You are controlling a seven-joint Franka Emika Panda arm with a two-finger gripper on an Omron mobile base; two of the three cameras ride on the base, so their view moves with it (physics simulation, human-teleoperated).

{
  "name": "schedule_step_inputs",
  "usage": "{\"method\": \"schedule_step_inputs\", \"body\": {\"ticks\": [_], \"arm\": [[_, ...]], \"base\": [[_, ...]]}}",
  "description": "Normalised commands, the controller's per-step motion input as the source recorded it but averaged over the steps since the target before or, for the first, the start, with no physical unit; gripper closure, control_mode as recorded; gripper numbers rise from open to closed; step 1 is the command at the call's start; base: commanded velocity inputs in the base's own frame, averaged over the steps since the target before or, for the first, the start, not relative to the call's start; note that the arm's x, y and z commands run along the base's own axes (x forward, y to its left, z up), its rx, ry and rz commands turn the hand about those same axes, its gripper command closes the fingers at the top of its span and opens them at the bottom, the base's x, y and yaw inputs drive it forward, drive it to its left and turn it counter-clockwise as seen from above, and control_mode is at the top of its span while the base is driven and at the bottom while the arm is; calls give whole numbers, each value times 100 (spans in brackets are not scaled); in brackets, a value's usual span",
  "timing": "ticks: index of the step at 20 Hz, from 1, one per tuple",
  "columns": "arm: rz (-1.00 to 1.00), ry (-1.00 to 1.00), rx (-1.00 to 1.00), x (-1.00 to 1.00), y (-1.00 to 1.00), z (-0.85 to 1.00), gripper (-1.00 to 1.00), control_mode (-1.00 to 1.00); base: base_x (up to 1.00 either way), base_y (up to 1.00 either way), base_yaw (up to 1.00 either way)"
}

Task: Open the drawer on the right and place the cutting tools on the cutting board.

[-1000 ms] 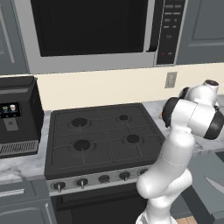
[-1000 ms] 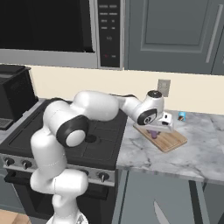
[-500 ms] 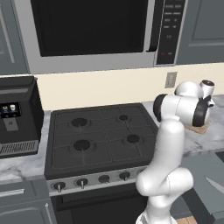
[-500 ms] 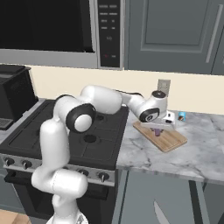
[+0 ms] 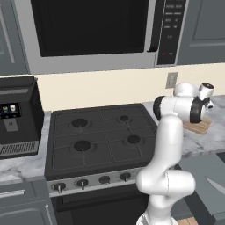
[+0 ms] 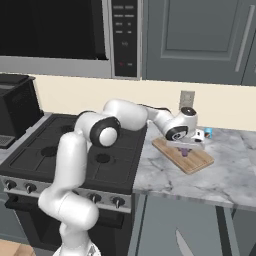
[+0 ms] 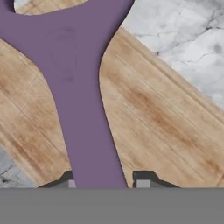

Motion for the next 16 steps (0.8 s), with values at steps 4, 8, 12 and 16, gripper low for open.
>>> {"method": "schedule_step_inputs", "body": {"ticks": [4,8,12,16], "arm": [[0,-1,0,7,-1,-4,-100,-100],[0,0,0,1,-5,0,-100,-100],[0,0,0,-5,0,1,-100,-100],[0,0,3,-76,0,13,-100,-100]], "base": [[0,0,0],[0,0,0],[0,0,0],[0,0,0]]}}
